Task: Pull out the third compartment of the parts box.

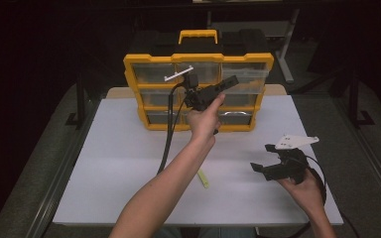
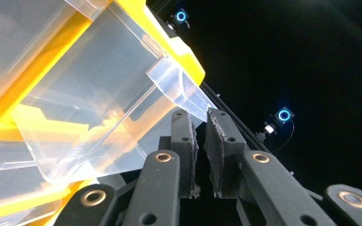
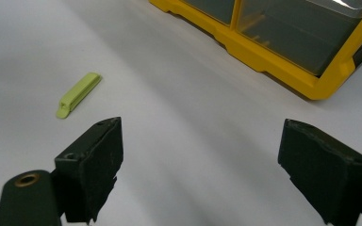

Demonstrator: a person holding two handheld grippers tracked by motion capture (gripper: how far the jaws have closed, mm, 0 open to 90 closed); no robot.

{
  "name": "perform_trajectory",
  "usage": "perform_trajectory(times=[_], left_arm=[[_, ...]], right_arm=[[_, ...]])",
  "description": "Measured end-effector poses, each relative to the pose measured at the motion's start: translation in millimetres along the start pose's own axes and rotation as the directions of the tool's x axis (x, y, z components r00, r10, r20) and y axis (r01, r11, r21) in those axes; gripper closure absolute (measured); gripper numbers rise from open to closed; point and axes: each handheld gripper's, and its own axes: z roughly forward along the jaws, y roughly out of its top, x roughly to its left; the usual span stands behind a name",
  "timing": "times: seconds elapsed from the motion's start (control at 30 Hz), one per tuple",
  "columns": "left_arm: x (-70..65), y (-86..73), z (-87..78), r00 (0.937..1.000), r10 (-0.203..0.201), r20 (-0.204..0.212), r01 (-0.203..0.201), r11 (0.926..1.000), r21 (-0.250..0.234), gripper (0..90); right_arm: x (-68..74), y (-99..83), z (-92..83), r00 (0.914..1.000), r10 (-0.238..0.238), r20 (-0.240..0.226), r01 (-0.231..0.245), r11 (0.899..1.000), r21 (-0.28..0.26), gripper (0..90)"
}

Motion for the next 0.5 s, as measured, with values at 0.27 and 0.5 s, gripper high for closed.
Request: perform_trajectory(times=[0.27, 0.5], left_arm=[[-2.7, -3.5, -3.4, 0.9999, -0.003, 0.010, 0.003, 1.0000, 0.004, 81.3], [-7.0, -6.8, -6.5, 0.9998, 0.012, 0.015, -0.012, 0.9999, 0.012, 81.3]], right_arm=[[-0.1, 0.0, 0.5, 1.0000, 0.002, 0.000, -0.002, 1.000, -0.001, 13.8], [0.7, 0.3, 1.4, 1.0000, -0.003, 0.000, 0.003, 1.000, 0.004, 13.8]])
